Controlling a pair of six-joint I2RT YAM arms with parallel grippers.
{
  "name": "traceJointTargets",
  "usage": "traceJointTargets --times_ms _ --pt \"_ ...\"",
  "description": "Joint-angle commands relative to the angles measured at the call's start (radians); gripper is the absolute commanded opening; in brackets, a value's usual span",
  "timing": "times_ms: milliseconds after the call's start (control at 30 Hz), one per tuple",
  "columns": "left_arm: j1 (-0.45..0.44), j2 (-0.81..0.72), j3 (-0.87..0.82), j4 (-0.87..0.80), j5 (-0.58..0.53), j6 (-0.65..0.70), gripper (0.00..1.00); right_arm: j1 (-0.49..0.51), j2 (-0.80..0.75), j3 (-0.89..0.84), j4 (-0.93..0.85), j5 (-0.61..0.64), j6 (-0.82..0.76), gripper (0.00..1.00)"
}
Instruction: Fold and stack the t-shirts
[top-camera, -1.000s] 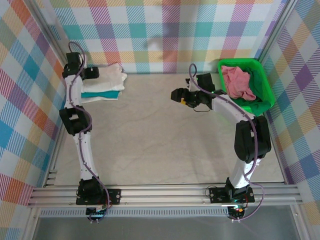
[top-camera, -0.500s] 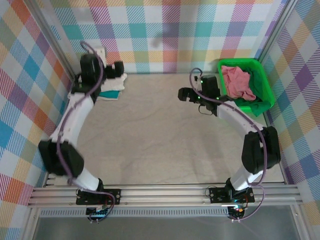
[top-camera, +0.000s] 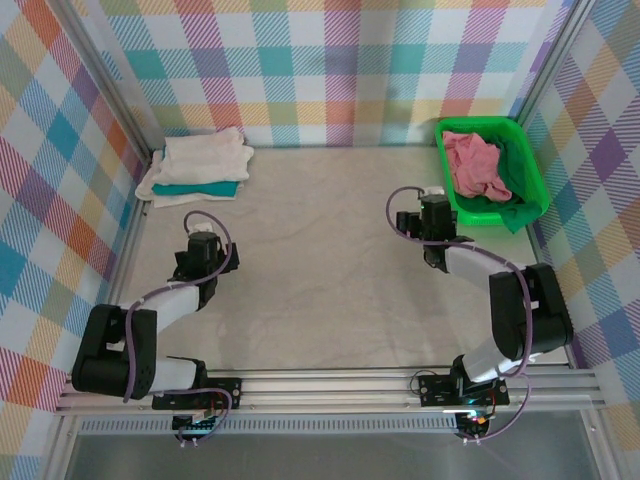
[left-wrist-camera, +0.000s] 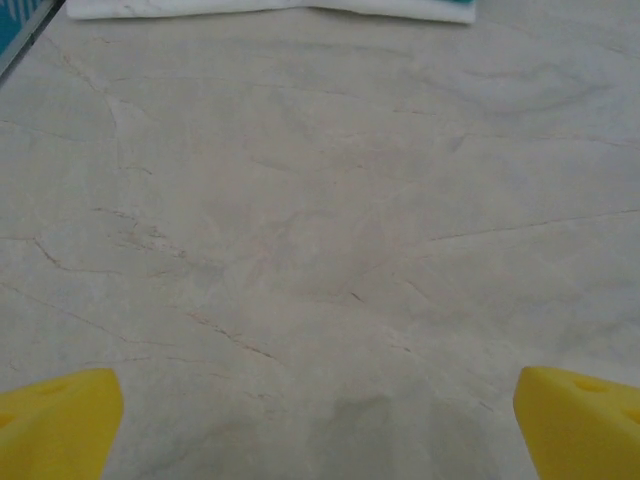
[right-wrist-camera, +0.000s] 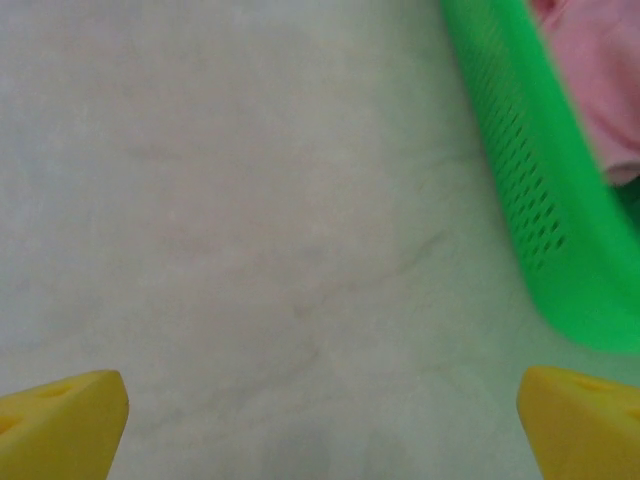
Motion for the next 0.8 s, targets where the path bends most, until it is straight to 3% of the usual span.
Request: traceJointTargets --times_ms 0,67,233,367,433,533,733,767 --pt "0.015 0.073 0.029 0.241 0.019 0.032 1.00 -0.055 -0.004 0.015 0.042 -0.048 0.004 1.00" --pt "0.017 0.135 0.020 0.336 0.044 0.033 1.00 -0.076 -0.008 0.010 0.050 -0.074 0.008 1.00" --pt "0.031 0.165 0.019 0.350 0.070 0.024 1.00 -0.112 -0.036 0.004 -0.012 -0.113 0.034 1.00" --pt "0.030 0.208 -0.114 0.639 0.158 0.064 1.00 -0.124 -0.085 -0.034 -0.032 -0.155 0.055 1.00" --pt "0.030 0.182 -0.117 0.607 0.167 0.065 1.00 -0.124 -0.106 -0.065 -0.039 -0.184 0.047 1.00" --pt "0.022 0.202 -0.114 0.625 0.215 0.095 1.00 -0.125 -0.140 -0.173 0.082 -0.155 0.019 1.00" --pt "0.021 0.206 -0.070 0.544 0.238 0.107 1.00 -0.126 -0.148 -0.379 0.510 -0.207 -0.107 1.00" --pt "0.021 0.205 -0.067 0.537 0.241 0.107 1.00 -0.129 -0.142 -0.385 0.518 -0.220 -0.109 1.00"
